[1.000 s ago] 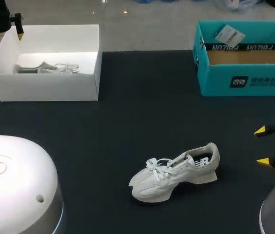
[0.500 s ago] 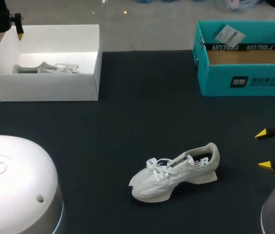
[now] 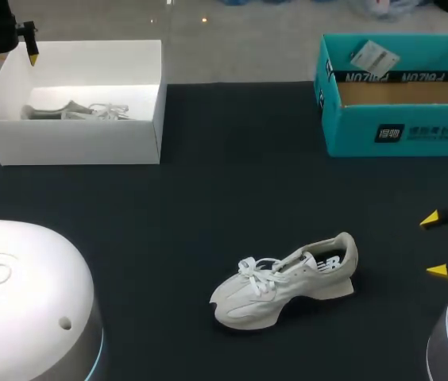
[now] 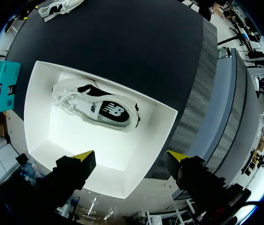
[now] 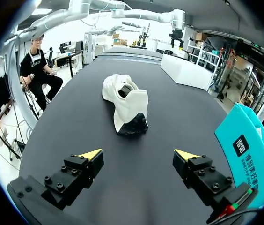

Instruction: Take the shoe out of the shoebox, open the shoe tongue, remove and reinsert the insole, then place the shoe into the shoebox

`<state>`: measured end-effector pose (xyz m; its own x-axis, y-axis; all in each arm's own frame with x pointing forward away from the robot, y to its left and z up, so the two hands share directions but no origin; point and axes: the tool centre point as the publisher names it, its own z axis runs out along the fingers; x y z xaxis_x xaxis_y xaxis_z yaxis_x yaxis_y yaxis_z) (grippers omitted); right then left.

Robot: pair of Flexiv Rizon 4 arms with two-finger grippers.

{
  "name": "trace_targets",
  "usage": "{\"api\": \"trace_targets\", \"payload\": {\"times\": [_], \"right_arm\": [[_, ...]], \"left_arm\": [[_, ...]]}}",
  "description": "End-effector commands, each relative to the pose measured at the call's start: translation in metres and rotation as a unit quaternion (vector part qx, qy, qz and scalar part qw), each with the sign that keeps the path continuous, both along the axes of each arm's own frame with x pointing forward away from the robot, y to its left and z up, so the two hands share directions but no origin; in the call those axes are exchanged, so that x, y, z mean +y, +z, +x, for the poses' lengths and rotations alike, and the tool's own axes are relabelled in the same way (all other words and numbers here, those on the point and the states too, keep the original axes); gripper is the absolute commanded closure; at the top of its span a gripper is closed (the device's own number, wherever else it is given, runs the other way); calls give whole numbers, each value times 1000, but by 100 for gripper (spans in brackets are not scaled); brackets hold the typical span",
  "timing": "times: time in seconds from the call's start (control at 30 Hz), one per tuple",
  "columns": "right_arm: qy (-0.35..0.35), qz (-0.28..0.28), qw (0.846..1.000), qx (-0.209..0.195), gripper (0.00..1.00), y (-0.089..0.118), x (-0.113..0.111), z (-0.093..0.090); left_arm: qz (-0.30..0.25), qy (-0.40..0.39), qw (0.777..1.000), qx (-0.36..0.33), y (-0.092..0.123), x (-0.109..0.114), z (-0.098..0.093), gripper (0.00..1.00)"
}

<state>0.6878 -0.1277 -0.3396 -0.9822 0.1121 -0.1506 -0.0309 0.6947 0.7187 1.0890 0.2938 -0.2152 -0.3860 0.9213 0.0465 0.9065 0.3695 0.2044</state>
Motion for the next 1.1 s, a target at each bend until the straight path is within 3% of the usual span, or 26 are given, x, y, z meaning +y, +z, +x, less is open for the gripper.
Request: {"api": "trace_targets", "payload": {"times": [0.03, 0.93, 1.1], "right_arm": [[-5, -3, 1000, -4, 0, 2, 2, -6], [-5, -3, 1000, -4, 0, 2, 2, -6], [23, 4, 1000, 4, 0, -7, 22, -5]], "left_arm": [[2, 1, 1000, -1, 0, 0, -2, 0], [2, 1, 1000, -1, 0, 0, -2, 0], [2, 1, 1000, -1, 0, 0, -2, 0]]}}
